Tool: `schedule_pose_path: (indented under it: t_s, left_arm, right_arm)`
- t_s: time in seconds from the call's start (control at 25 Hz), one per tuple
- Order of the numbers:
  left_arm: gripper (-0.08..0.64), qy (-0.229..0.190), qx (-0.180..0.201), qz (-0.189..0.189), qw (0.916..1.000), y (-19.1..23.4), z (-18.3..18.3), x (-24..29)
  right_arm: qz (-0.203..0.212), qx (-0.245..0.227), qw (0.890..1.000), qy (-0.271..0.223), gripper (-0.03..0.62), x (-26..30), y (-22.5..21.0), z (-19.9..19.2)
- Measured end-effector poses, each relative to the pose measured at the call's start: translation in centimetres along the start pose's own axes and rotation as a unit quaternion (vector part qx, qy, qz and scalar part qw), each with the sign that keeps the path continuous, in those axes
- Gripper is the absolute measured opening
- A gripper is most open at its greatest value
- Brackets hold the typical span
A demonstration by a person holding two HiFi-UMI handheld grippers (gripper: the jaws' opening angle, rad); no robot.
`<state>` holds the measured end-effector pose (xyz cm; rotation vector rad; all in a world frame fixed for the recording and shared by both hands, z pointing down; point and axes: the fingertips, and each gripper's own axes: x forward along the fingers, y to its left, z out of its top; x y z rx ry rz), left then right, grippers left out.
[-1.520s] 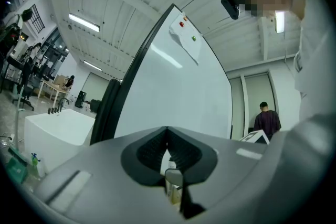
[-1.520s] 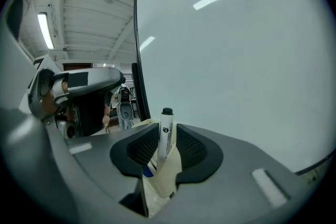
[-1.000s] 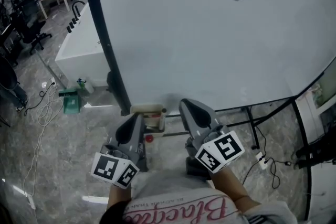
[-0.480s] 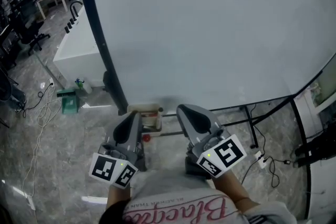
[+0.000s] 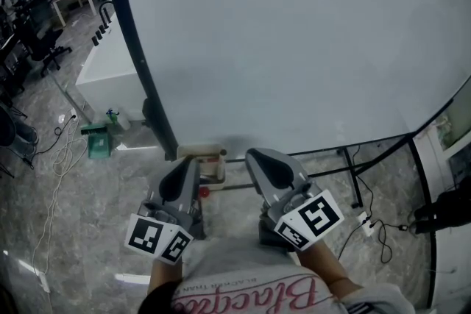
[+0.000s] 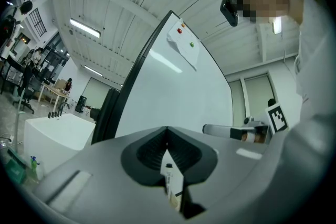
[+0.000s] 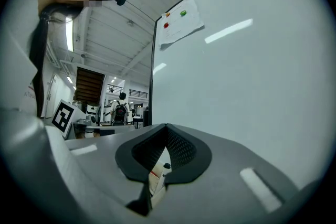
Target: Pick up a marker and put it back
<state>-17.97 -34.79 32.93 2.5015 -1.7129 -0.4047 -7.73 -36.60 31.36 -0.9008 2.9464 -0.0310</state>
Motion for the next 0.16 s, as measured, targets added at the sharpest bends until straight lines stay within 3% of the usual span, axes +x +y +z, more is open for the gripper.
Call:
schedule_pose_path:
  t_s: [0.16]
  left_arm:
    - [0.0, 0.001, 0.0, 0.003, 1.0, -0.36, -0.03, -0.16]
  right_arm:
    - [0.005, 0.005, 1.0, 0.0, 0.0, -0.34, 0.21, -0.05]
